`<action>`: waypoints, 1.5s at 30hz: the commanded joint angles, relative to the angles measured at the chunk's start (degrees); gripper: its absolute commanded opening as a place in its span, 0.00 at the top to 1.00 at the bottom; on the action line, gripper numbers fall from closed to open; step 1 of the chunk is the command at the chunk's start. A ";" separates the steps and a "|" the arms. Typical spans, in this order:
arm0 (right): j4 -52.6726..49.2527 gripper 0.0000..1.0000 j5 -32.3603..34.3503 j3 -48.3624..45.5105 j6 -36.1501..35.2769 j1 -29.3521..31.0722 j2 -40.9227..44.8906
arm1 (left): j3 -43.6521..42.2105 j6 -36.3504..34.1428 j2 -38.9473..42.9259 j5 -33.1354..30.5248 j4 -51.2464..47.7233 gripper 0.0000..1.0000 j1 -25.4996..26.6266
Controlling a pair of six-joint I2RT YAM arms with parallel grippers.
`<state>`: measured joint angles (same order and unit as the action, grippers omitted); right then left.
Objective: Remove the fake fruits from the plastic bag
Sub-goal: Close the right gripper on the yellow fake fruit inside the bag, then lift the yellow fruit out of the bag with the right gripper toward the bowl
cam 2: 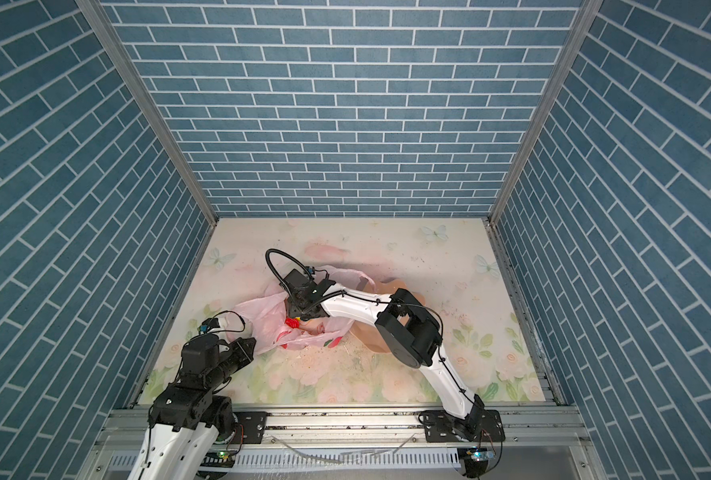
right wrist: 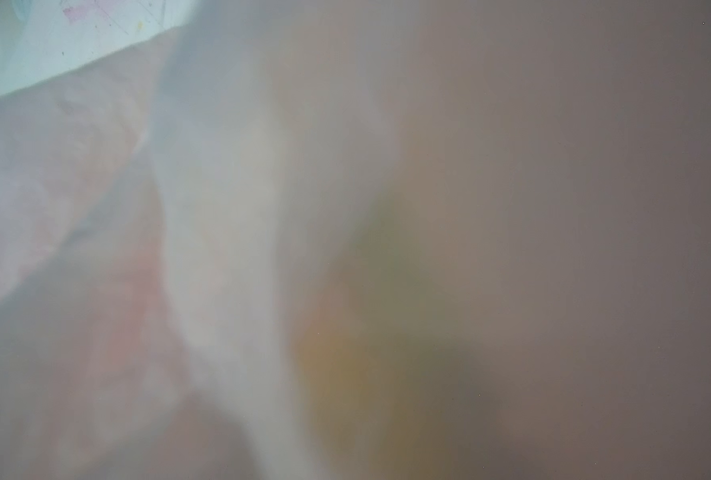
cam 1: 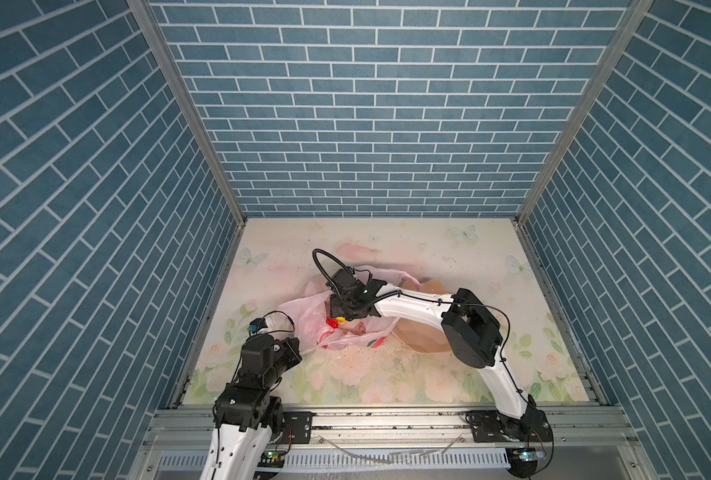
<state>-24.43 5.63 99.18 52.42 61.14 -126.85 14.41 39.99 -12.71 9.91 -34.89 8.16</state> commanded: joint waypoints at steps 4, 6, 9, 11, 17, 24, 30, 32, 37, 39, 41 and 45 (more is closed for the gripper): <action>-0.10 0.53 0.07 1.29 0.76 -0.50 -0.73 | -0.44 -0.65 0.06 -1.47 -0.22 0.86 0.19; 0.19 0.57 0.24 0.56 0.36 -0.30 -0.02 | -0.25 -0.61 0.03 -1.71 0.01 0.86 0.19; 0.71 0.61 0.35 -0.73 -0.21 -0.32 0.81 | 0.14 -0.54 -0.07 -2.00 0.00 0.86 0.24; 0.96 0.63 0.30 -1.60 -0.82 -0.27 2.83 | 0.35 -0.60 -0.20 -2.19 0.02 0.86 0.19; 0.72 0.65 0.22 -3.93 -3.35 0.16 5.58 | 1.15 -0.92 -0.19 -3.01 -0.33 0.86 0.19; -0.27 0.67 -0.21 -5.89 -6.92 0.64 8.99 | 1.90 -1.15 -0.48 -3.94 -0.21 0.86 0.19; -0.84 0.68 -1.71 -7.41 -10.28 1.42 12.02 | 2.92 -2.00 -1.74 -4.37 -0.17 0.86 0.20; -1.78 0.69 -1.79 -7.43 -11.64 1.69 13.37 | 3.08 -2.14 -1.92 -4.59 -0.16 0.86 0.19; -3.29 0.70 -1.66 -8.37 -14.89 2.05 17.74 | 3.06 -2.26 -2.21 -4.77 -0.13 0.86 0.19; -3.59 0.70 -1.51 -8.86 -16.02 2.00 19.83 | 3.21 -2.37 -2.70 -4.74 -0.09 0.86 0.23; -4.18 0.70 -1.28 -8.91 -17.27 2.04 21.67 | 3.32 -2.62 -3.19 -4.73 0.05 0.86 0.19; -5.73 0.70 -0.83 -7.71 -20.11 1.86 24.58 | 3.36 -2.96 -3.51 -4.64 0.23 0.86 0.19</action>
<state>-27.51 4.10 91.42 36.27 63.00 -105.19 16.16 38.26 -16.12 6.00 -34.87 8.16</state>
